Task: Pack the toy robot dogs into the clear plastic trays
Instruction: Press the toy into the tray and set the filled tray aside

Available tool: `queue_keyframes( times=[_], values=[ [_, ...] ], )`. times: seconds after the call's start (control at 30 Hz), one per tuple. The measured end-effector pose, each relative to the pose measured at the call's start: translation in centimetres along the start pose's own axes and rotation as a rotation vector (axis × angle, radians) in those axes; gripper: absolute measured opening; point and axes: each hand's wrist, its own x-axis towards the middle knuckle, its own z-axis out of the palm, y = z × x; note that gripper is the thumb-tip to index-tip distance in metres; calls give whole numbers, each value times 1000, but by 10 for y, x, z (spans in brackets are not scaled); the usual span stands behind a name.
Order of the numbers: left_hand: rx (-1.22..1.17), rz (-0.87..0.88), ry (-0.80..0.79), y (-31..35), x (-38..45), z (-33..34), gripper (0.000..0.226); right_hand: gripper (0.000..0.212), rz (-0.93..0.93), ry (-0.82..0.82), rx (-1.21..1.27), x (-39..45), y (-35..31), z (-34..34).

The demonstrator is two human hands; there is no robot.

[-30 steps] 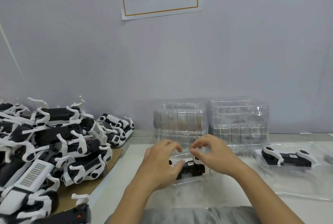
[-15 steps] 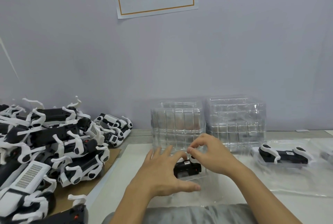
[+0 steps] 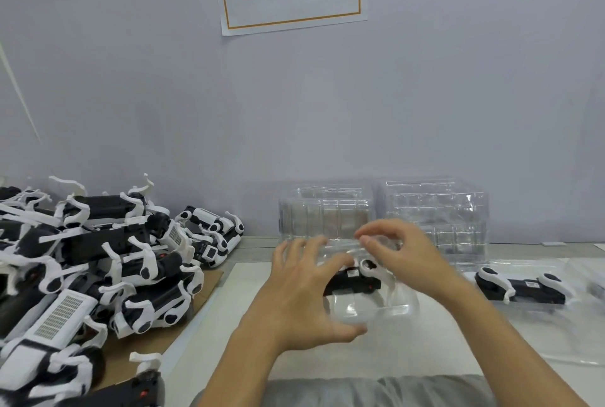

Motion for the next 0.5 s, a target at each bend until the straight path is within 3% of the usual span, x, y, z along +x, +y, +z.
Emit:
queue_keyframes(
  times=[0.23, 0.5],
  values=[
    [266, -16, 396, 13, 6, -20, 88, 37, -82, 41, 81, 0, -32, -28],
    [296, -32, 401, 19, 19, -33, 98, 41, -141, 173, 56, 1, -40, -24]
  ],
)
